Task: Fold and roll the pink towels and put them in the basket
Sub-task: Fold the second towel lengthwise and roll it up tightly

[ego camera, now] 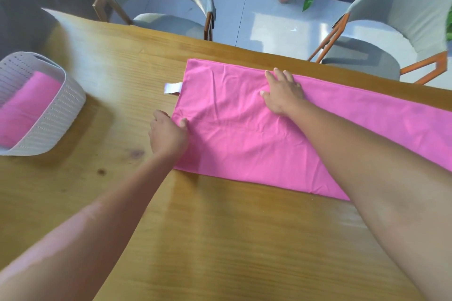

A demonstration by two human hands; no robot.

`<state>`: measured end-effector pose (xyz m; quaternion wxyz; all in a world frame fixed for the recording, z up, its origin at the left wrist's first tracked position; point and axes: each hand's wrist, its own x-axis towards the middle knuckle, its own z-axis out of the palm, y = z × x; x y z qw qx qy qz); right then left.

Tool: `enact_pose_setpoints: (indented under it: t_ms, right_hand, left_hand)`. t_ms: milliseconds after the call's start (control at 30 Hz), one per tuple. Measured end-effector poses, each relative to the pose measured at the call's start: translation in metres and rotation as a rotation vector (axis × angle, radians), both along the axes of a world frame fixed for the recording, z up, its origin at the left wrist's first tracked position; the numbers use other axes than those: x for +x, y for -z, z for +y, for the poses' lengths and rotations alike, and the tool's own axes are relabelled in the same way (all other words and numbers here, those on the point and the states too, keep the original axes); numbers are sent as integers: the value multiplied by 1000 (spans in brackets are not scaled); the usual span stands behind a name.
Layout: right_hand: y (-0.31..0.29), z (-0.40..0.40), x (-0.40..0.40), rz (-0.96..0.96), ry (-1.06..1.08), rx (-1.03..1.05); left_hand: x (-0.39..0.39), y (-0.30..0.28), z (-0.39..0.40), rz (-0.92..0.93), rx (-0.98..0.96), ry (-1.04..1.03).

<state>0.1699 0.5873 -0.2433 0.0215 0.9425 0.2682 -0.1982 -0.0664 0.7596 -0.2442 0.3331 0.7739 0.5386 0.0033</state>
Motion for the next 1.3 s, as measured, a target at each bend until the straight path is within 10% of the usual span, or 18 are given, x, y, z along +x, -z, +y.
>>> enact_pose_setpoints:
  t_ms: [567, 1033, 1167, 1300]
  right_hand:
    - [-3, -152, -50, -11, 86, -39]
    - [-4, -217, -194, -123, -48, -123]
    - [-14, -228, -188, -148, -40, -211]
    - [-15, -229, -183, -151, -69, -215]
  left_hand:
    - [18, -3, 14, 281, -69, 249]
    - [-72, -13, -35, -117, 17, 236]
    - [-71, -20, -59, -296, 168, 573]
    - [-45, -20, -89, -81, 583, 1001]
